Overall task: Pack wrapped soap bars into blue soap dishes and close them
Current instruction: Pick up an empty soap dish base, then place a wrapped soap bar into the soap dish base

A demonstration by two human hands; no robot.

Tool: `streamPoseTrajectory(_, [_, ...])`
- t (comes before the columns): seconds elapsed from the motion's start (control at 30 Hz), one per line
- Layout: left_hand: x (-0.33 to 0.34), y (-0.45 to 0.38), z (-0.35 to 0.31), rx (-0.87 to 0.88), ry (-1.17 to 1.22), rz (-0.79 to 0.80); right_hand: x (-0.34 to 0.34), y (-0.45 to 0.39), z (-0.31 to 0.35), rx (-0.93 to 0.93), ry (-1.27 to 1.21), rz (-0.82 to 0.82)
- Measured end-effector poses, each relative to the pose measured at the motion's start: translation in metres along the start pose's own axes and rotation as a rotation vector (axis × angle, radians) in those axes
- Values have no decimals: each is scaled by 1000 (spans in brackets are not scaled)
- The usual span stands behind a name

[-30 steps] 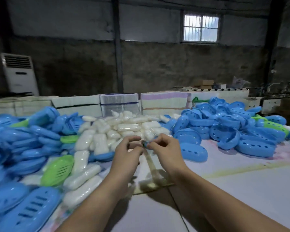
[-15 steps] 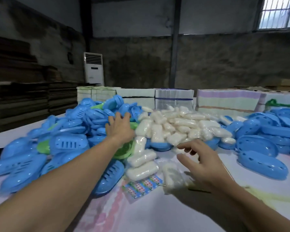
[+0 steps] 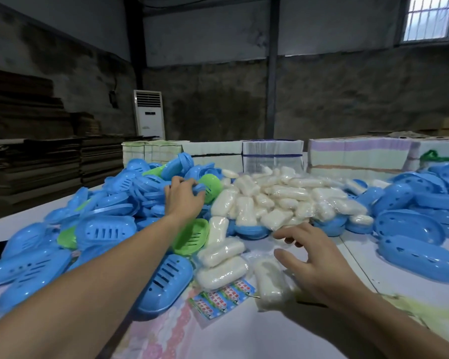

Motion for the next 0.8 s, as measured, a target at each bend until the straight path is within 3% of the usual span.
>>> streamPoseTrajectory(0.1, [-7, 11, -42, -11, 529, -84, -2, -1, -3, 45, -16, -17])
streamPoseTrajectory(0.2, [-5, 32, -83, -235, 1074, -90, -9, 1, -4, 75, -65, -54])
streamPoseTrajectory(0.37, [24, 82, -115, -713, 1884, 175, -26, 2, -13, 157, -155, -119])
streamPoseTrajectory(0.53, [28, 98, -112, -823, 2082, 269, -34, 2, -16, 192, -184, -156])
streamPoseTrajectory(0.8, [13, 96, -98, -899, 2155, 122, -33, 5, -7, 150, -134, -140])
Point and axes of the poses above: each hand's wrist, its own y-axis away from the middle knuckle, its own x-axis out of the palm, z = x × y, the point moved 5 cm from there along -y, towards the middle knuckle, and after that the axes turned 5 degrees about x, right-handed, at the moved point
